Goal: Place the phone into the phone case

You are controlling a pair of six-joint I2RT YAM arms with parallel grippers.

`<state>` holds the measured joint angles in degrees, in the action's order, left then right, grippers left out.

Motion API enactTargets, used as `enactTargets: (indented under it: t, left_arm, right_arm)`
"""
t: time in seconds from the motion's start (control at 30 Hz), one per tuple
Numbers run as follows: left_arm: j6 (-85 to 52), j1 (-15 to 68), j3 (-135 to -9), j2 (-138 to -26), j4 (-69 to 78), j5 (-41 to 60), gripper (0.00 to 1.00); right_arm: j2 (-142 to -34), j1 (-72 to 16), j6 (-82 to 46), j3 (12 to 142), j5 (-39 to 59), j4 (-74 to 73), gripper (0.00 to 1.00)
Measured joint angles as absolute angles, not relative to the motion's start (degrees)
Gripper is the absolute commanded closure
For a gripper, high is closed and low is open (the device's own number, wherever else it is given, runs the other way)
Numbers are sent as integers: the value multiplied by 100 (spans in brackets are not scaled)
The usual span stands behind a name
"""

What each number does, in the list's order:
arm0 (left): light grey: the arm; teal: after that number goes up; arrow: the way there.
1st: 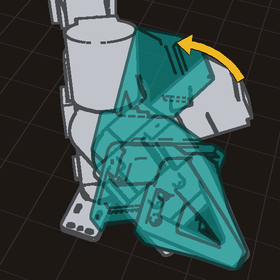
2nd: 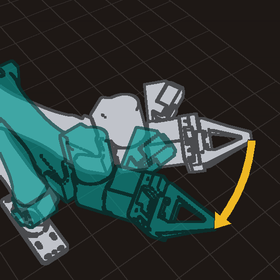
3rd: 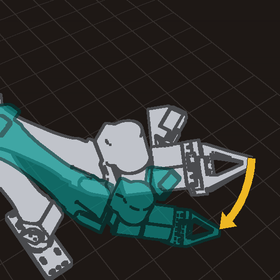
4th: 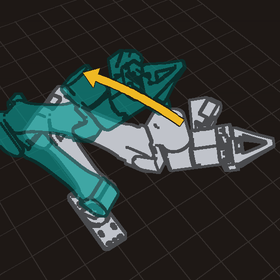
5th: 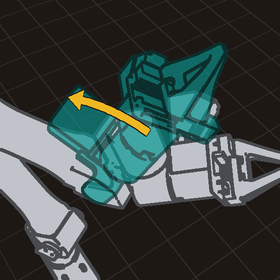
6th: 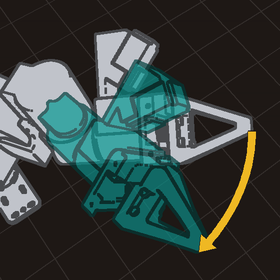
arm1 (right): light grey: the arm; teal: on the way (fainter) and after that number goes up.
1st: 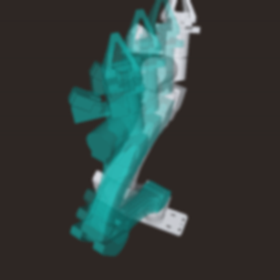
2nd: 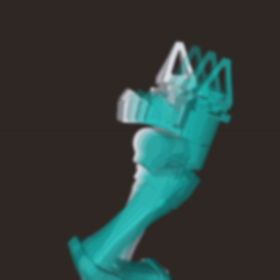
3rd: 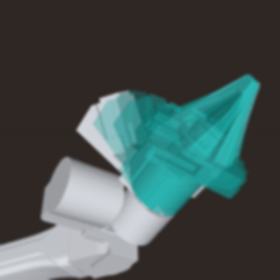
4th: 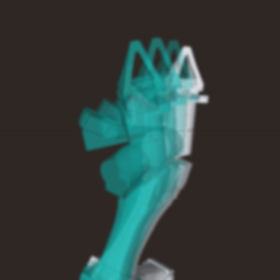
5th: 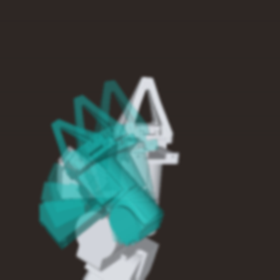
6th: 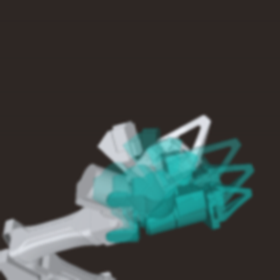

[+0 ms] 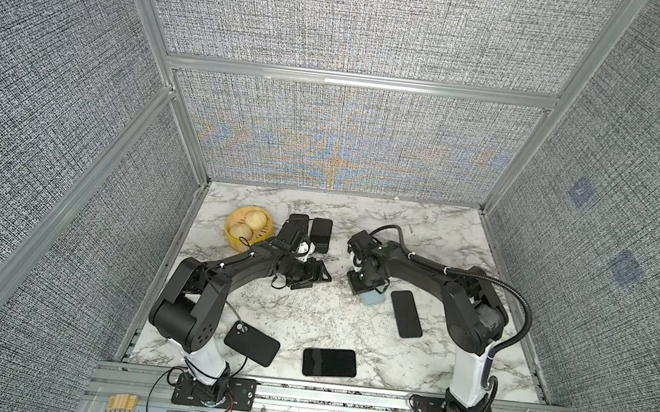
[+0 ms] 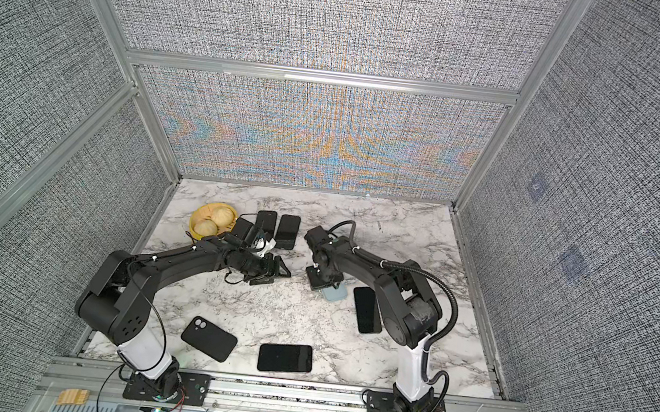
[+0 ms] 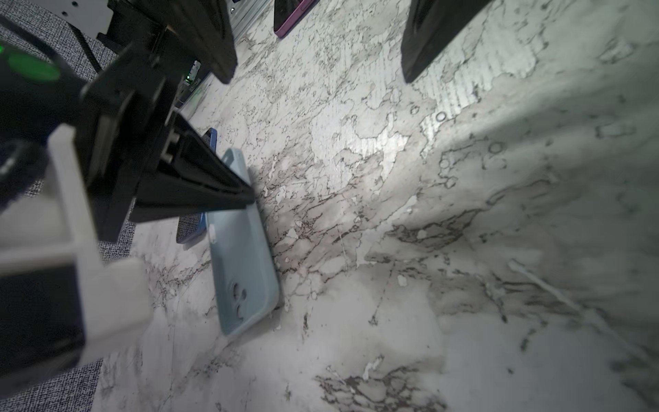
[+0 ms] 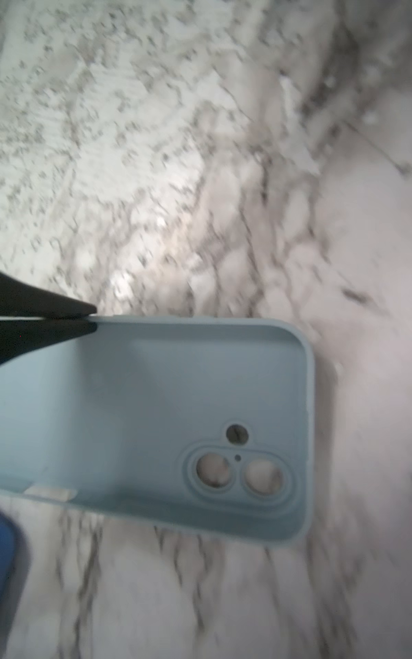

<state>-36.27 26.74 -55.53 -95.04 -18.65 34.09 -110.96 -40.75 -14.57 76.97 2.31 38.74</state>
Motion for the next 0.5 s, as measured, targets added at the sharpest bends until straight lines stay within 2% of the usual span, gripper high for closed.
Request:
enactTargets:
  t: [0.27,0.33,0.4,0.5]
  left_arm:
    - [-3813,2589,-5030,-9080,-1643,3251,26]
    - [-3817,2556,-5004,-9024,-1643,3229,26]
    - [-3817,2532,-5028,-8986,-1647,3197,25]
    - [-3815,2530,-5166,-8969,-1680,3190,25]
  right_arm:
    - [-10816,-4777,-1870,7159,419,3500,95]
    - [-10774,-4810,-1903,7111,451,3437,86]
    - [-10744,-4829,-1903,7083,443,3404,71]
    - [-10715,-4831,-1800,7164,309,3454,60]
